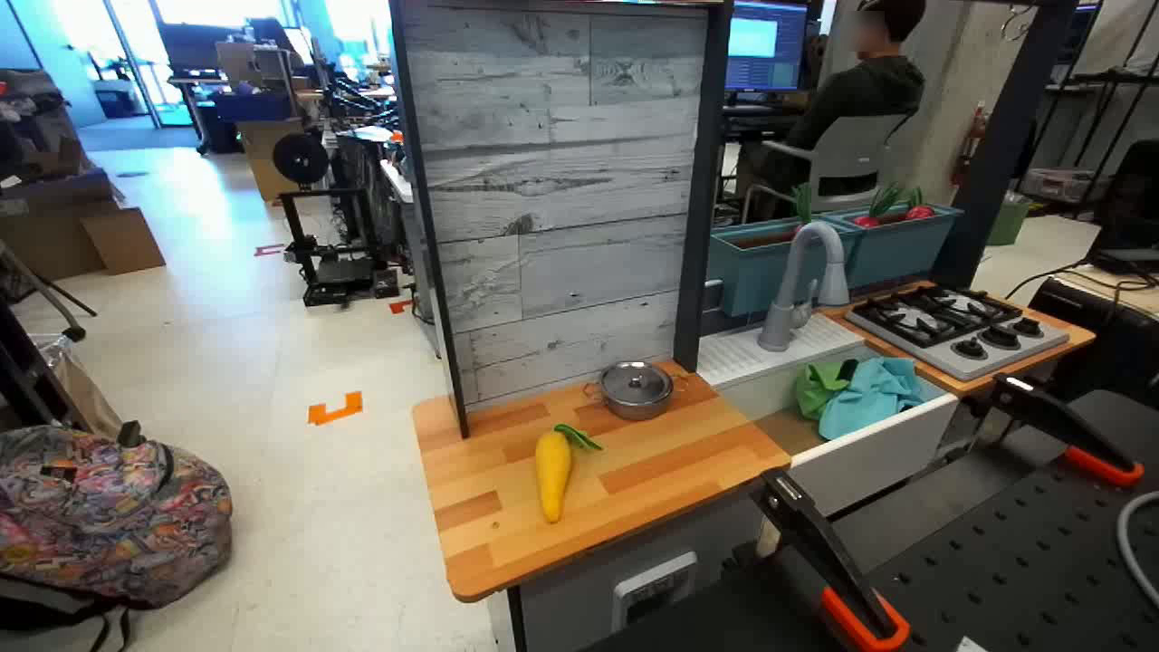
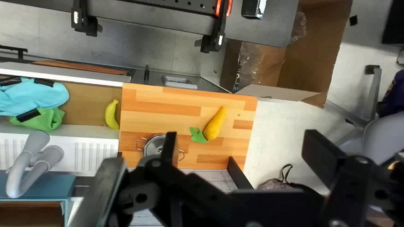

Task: Move the tap nozzle to the left

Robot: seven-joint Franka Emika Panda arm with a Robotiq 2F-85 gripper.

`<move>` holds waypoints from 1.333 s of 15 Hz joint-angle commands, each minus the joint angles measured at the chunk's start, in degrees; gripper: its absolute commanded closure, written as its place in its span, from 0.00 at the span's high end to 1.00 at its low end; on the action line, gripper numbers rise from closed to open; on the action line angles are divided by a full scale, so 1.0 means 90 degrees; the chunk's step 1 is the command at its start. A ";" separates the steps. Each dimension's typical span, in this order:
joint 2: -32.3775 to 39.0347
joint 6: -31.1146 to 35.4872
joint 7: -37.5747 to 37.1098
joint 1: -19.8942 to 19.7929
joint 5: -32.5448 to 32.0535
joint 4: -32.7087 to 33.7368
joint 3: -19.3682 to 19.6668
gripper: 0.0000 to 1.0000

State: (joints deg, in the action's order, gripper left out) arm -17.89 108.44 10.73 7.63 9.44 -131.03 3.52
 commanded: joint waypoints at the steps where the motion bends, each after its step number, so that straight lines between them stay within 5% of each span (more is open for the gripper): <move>1: 0.0005 -0.0018 0.0036 -0.0163 0.0045 0.0012 -0.0149 1.00; 10: 0.0541 0.0827 0.0031 -0.0615 -0.0418 -0.0335 -0.0014 1.00; 20: 0.2751 0.2704 0.0965 -0.1394 -0.0022 0.0418 0.0450 1.00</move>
State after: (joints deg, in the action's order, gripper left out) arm -0.19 129.78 15.96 -3.30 7.00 -132.08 7.39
